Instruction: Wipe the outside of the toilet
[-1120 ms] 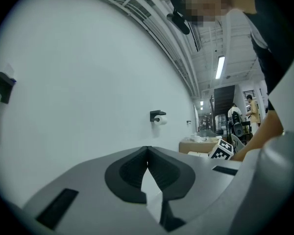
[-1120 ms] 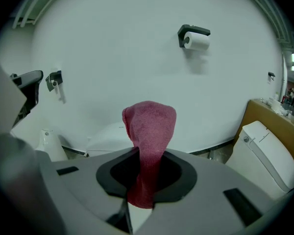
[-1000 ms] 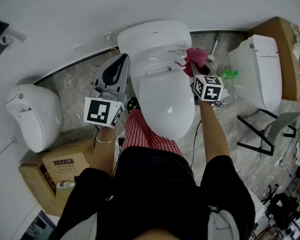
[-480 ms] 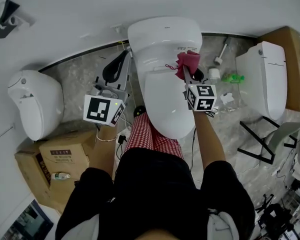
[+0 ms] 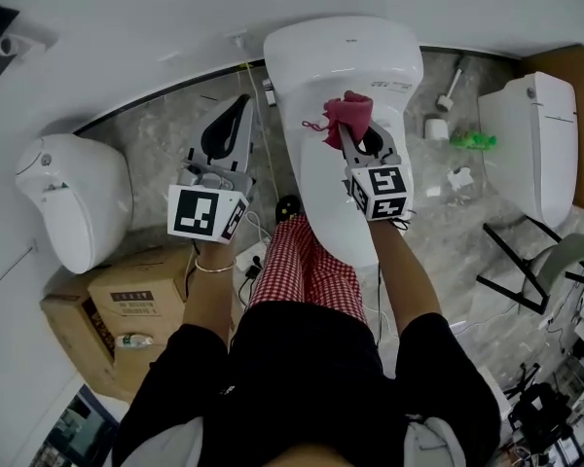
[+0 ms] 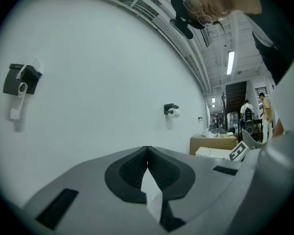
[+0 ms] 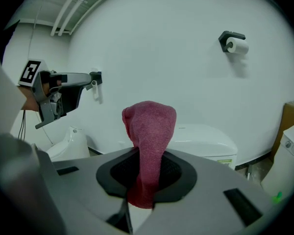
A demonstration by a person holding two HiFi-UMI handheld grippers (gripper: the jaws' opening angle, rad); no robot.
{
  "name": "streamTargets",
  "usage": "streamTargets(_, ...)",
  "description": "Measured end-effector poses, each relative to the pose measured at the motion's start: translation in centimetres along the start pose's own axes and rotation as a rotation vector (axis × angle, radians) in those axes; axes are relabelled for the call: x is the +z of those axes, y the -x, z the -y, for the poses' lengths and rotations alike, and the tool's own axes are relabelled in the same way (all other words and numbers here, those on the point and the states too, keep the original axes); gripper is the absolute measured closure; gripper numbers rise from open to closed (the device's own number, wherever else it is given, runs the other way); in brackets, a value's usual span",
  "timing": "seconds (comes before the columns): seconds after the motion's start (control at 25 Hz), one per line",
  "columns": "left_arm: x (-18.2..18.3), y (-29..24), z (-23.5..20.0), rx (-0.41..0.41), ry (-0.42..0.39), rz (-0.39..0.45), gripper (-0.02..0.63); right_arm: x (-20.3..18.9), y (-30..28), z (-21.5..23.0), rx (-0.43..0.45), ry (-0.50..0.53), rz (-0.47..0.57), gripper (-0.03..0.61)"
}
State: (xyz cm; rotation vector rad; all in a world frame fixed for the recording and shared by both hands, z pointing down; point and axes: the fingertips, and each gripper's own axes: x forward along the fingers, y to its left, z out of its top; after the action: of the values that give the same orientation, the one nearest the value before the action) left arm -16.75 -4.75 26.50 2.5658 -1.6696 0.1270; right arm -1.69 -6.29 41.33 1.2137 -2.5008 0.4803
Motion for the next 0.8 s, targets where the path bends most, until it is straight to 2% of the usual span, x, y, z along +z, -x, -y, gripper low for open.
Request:
streamTargets(0.28,-2.9,-0.9,-1.4,-0.007,0.013,-0.006,0.611,-2.4,-3.6,-3.1,0.069,0.047,-0.008,0.492)
streamTargets(0.8,-9.5,-0.5,-3.2,0.068,0.061,-0.023,0.609,-6.1,-9.1,-4.7,0.138,0.124,-0.004,0.492)
